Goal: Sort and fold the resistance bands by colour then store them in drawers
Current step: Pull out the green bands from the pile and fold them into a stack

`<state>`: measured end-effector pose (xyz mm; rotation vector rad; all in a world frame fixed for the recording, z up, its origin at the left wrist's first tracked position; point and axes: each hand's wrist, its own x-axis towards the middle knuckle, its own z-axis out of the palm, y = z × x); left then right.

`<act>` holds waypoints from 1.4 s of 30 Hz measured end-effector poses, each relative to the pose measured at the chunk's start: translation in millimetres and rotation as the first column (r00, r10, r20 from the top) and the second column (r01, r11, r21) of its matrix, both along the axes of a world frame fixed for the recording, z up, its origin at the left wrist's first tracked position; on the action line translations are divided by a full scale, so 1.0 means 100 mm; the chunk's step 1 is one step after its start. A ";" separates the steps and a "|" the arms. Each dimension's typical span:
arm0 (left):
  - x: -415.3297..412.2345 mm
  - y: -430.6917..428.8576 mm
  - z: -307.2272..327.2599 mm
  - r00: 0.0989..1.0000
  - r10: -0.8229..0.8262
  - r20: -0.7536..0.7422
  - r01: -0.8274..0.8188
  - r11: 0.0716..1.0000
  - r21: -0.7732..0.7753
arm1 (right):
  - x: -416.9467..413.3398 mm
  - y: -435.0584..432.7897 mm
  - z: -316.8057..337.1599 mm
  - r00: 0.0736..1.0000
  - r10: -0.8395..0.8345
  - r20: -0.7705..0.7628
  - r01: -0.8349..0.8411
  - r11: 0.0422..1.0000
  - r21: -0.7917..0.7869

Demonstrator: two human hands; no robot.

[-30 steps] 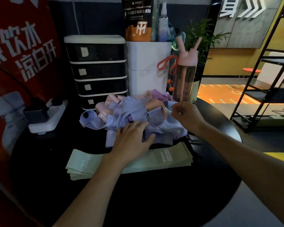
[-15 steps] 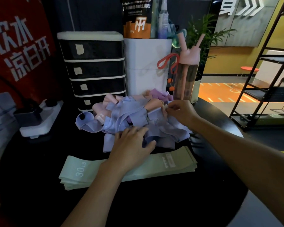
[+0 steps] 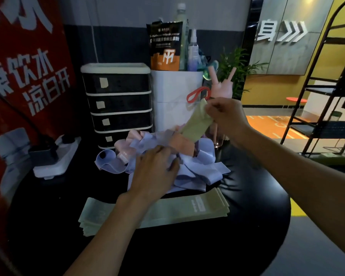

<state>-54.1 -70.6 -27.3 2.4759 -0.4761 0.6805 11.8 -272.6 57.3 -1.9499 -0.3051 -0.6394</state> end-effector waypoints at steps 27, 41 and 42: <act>-0.34 0.01 1.46 0.938 -0.257 0.234 0.343 0.791 -0.507 | -0.95 0.39 0.77 0.972 0.232 0.031 -0.232 0.973 -0.023; -0.45 0.17 1.49 0.940 -0.214 0.268 0.336 0.729 -0.596 | -1.14 0.56 0.81 0.930 0.351 0.106 -0.331 0.929 -0.168; -0.45 0.18 1.48 0.941 -0.233 0.246 0.337 0.720 -0.607 | -1.13 0.56 0.81 0.936 0.327 0.132 -0.304 0.938 -0.168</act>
